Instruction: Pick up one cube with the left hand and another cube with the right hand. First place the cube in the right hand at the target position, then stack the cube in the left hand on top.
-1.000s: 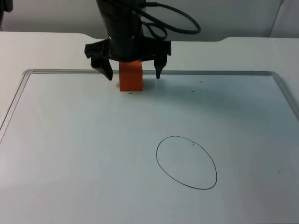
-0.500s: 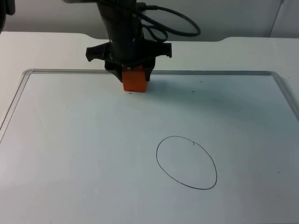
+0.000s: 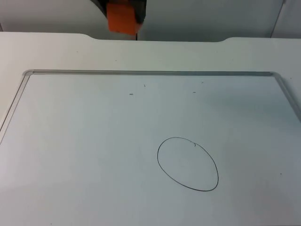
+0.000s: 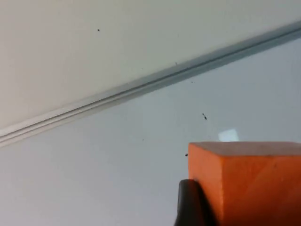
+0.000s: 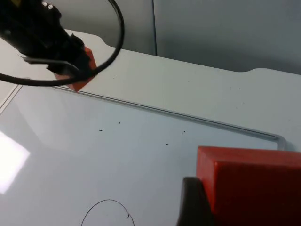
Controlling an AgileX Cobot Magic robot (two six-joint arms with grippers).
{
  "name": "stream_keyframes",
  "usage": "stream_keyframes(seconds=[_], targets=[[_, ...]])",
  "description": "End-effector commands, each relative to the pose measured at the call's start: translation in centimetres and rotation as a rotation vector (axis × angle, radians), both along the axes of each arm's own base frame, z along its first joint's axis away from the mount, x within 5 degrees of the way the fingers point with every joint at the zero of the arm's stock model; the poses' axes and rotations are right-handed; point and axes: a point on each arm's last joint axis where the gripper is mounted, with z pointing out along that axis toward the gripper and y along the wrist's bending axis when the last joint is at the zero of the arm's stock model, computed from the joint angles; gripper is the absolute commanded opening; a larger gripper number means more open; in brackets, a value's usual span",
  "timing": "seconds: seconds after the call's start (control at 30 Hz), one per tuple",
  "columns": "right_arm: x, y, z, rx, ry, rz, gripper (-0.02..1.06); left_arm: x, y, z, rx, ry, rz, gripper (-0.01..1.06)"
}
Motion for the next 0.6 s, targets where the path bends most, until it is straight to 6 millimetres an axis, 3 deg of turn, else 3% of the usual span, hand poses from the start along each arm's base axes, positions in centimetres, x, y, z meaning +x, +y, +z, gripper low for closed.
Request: stream_keyframes(seconds=[0.0,0.07,0.1,0.23,0.33,0.4,0.43,0.57], targets=[[-0.1,0.1,0.1,0.002,-0.020,0.010,0.00,-1.5,0.5,3.8,-0.007,-0.063,-0.048,0.21],[-0.1,0.1,0.1,0.002,-0.020,0.010,0.00,-2.7,1.3,6.9,-0.019,-0.131,-0.049,0.21],[-0.1,0.1,0.1,0.002,-0.020,0.010,0.00,-2.7,1.3,6.9,-0.019,-0.131,-0.049,0.21],[-0.1,0.1,0.1,0.002,-0.018,0.009,0.00,-5.7,3.1,12.6,-0.033,-0.262,-0.059,0.21],[-0.1,0.1,0.0,0.002,-0.015,0.010,0.00,-7.3,4.2,14.2,-0.029,-0.311,-0.056,0.21],[-0.1,0.1,0.0,0.002,-0.013,0.010,0.00,-9.2,5.4,14.8,-0.016,-0.356,-0.057,0.21],[-0.1,0.1,0.0,0.002,-0.013,0.010,0.00,-9.2,5.4,14.8,-0.016,-0.356,-0.057,0.21],[-0.1,0.1,0.0,0.004,-0.014,0.010,0.00,-13.8,7.5,12.7,-0.044,-0.391,-0.074,0.21]])
